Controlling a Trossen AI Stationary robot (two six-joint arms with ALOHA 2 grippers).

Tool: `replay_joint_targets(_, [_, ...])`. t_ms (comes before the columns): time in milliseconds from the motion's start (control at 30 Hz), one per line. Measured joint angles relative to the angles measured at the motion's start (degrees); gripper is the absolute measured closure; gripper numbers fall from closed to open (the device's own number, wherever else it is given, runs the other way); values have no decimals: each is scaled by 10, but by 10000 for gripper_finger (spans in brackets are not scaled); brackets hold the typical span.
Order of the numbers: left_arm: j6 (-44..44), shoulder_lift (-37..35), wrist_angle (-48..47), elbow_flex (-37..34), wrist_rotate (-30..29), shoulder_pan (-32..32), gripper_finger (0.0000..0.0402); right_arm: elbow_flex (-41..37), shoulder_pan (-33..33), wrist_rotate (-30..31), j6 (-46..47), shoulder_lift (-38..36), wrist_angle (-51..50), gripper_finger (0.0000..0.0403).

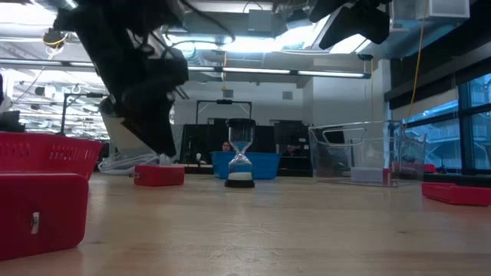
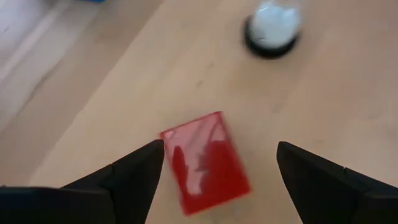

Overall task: Pick & Place Office items
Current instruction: Put the top-left red charger adapter into the transparent bin

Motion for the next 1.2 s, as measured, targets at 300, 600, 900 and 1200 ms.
replay_joint_targets(300, [-18,34,-4,0,6,26,90,0,0,0,-16,0,0,131])
replay_joint_targets(600, [-40,64,-3,0,62,25,96,0,0,0,-18,0,0,131])
replay_joint_targets(900, [-32,64,-1,0,60,23,186,0,0,1,-18,0,0,131])
replay_joint_targets(1200, [-2,0,0,2,101,19,186,0,0,3,-22,0,0,131])
